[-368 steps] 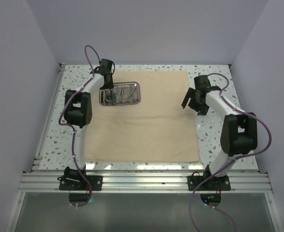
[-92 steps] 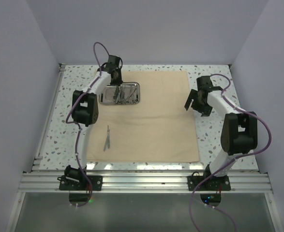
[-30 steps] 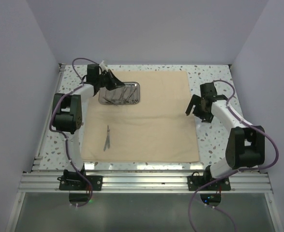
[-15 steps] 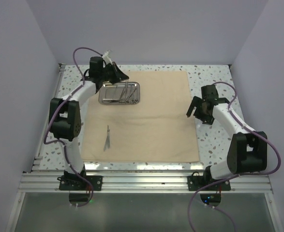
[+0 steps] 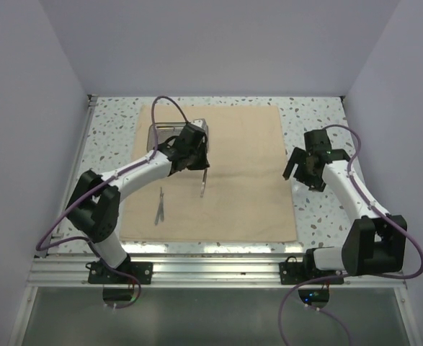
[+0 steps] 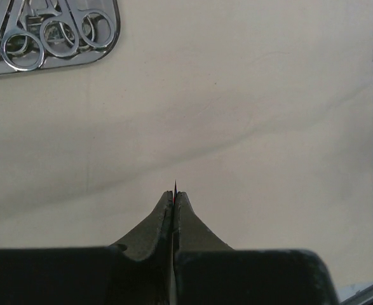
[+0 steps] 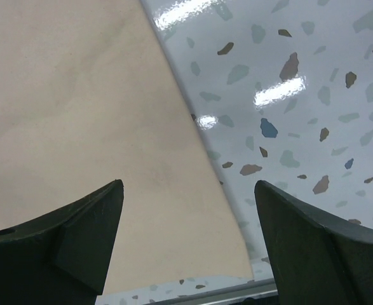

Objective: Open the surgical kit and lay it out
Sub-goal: Place the medical item in the surgical kit, then pick up the medical item from the container.

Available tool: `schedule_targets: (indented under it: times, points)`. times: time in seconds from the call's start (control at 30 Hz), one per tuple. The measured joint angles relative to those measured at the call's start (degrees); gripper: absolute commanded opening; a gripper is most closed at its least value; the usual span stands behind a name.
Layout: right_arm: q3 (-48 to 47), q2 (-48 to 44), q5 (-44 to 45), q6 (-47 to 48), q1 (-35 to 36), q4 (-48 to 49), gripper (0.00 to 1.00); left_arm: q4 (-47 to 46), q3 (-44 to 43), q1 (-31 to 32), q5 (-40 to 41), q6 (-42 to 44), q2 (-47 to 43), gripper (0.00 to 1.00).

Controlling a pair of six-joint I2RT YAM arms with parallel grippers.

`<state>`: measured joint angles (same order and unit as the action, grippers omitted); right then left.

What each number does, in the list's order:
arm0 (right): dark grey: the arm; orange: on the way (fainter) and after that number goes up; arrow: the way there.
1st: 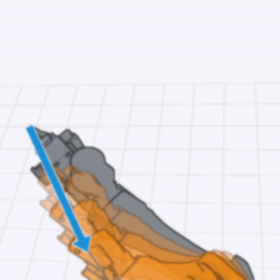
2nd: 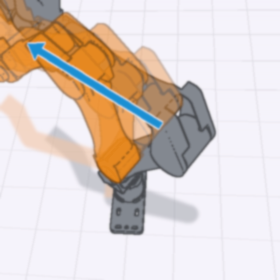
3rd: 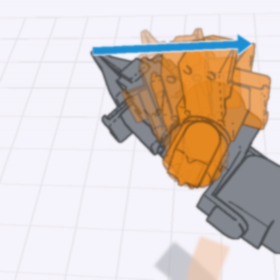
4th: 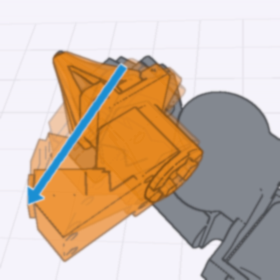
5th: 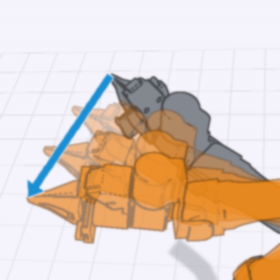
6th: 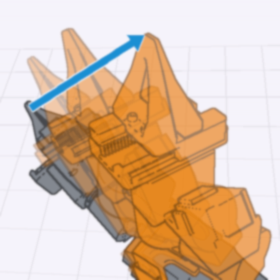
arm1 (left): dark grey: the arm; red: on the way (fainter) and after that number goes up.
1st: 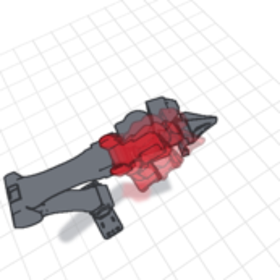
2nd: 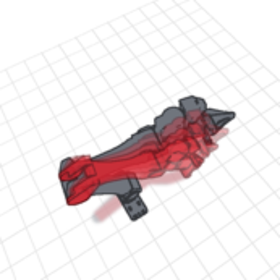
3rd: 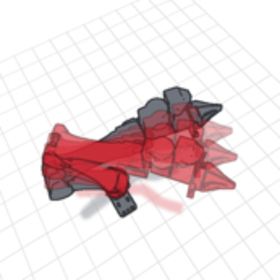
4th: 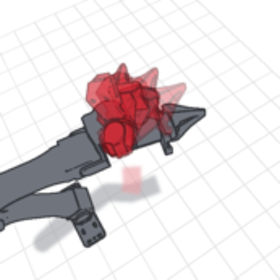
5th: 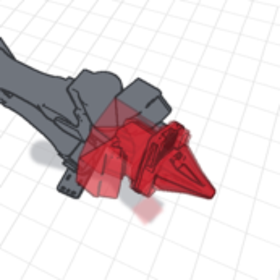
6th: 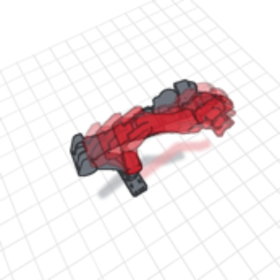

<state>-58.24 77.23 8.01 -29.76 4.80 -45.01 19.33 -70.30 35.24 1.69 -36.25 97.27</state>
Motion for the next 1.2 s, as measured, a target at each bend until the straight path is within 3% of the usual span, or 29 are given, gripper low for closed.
schedule_targets:
  times: [0.47,0.5,0.53,0.57,0.7,0.83,1.0,1.2]
  points:
    - [0.39,-2.86,1.75,-1.09,0.0,-5.64,0.89,0.76,10.23,8.87,6.49,-8.68,-0.61,0.01]
    - [0.76,-3.06,1.9,-1.09,0.0,-5.75,0.89,0.59,11.3,9.22,6.62,-9.29,-0.81,0.16]
    - [1.09,-3.08,1.97,-1.09,0.0,-5.88,0.89,0.52,12.15,9.62,6.75,-9.79,-0.9,0.24]
    - [1.42,-3.06,1.97,-1.09,0.0,-5.9,0.89,0.48,12.7,9.94,6.84,-10.19,-0.94,0.43]
    - [2.47,-2.49,1.97,-1.07,0.0,-6.16,0.89,0.11,13.03,10.6,6.91,-10.93,-1.07,0.67]
    - [2.43,-0.68,1.95,-1.09,0.0,-5.97,0.88,2.47,9.55,10.69,8.33,-9.57,-1.2,0.67]
    - [0.87,0.52,1.95,-1.09,0.0,-6.12,0.89,5.49,-3.45,8.96,10.97,-3.58,-1.07,0.64]
    - [-4.81,0.52,2.4,-1.09,0.0,-5.49,0.89,3.63,-16.04,-4.13,7.17,4.96,4.57,0.56]
